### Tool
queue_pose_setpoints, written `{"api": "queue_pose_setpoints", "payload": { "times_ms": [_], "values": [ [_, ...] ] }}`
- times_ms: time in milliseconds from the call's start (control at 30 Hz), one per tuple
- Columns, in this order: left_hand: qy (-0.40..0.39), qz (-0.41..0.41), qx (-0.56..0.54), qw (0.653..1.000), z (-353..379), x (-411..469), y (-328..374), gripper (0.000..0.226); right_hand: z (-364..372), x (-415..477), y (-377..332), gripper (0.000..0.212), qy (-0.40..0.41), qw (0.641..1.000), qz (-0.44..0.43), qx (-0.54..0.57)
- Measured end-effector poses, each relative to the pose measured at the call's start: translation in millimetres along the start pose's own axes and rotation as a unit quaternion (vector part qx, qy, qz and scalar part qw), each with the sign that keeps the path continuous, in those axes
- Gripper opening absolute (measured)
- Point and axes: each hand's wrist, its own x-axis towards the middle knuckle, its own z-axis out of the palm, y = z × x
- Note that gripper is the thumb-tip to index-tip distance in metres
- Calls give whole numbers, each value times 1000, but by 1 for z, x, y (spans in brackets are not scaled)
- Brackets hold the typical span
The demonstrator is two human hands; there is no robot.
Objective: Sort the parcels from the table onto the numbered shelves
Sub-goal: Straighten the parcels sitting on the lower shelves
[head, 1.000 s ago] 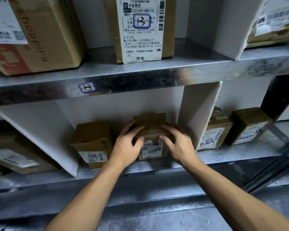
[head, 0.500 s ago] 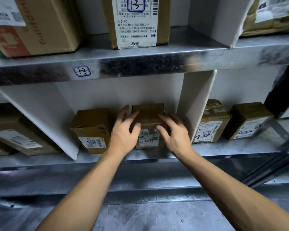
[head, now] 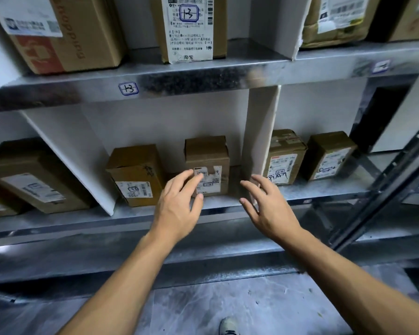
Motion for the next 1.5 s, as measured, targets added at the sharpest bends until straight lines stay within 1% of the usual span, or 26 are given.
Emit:
{"api": "queue_pose_setpoints", "payload": {
  "times_ms": [100, 200, 300, 400, 633, 833, 933, 1000, 1133, 1267, 1400, 1500],
  "values": [
    [-17, 25, 10, 999, 8, -16, 10, 46, -12, -24, 7, 41, -5, 1000, 17, -19],
    [-38, 25, 2, 999, 18, -26, 27, 47, -26, -44, 17, 41, -10, 999, 30, -41],
    [-65, 26, -7, 998, 30, -29, 48, 47, -41, -60, 29, 40, -3, 997, 59, -53],
    [-87, 50, -10, 995, 42, -23, 70, 48, -56, -66, 44, 41, 9, 995, 76, -65],
    [-92, 114, -32, 989, 80, 8, 130, 49, -79, -55, 99, 41, 40, 993, 86, -73],
    [-95, 108, -49, 988, 128, 61, 176, 49, -113, -26, 169, 42, 34, 990, 117, -65],
    [-72, 116, -52, 989, 150, 96, 198, 50, -127, -7, 207, 44, 42, 990, 122, -49],
    [-67, 111, -42, 991, 163, 117, 212, 51, -131, 7, 232, 46, 42, 990, 125, -43],
    [-93, 97, -35, 990, 192, 147, 241, 50, -135, 29, 268, 47, 15, 988, 150, -12],
    [-122, 33, -49, 991, 218, 170, 260, 53, -136, 55, 297, 50, -26, 985, 163, 41],
    [-152, -3, -35, 988, 233, 181, 263, 59, -133, 69, 307, 51, -45, 982, 162, 92],
    [-158, -20, -29, 987, 239, 187, 259, 60, -126, 73, 306, 49, -51, 979, 157, 120]
  ]
}}
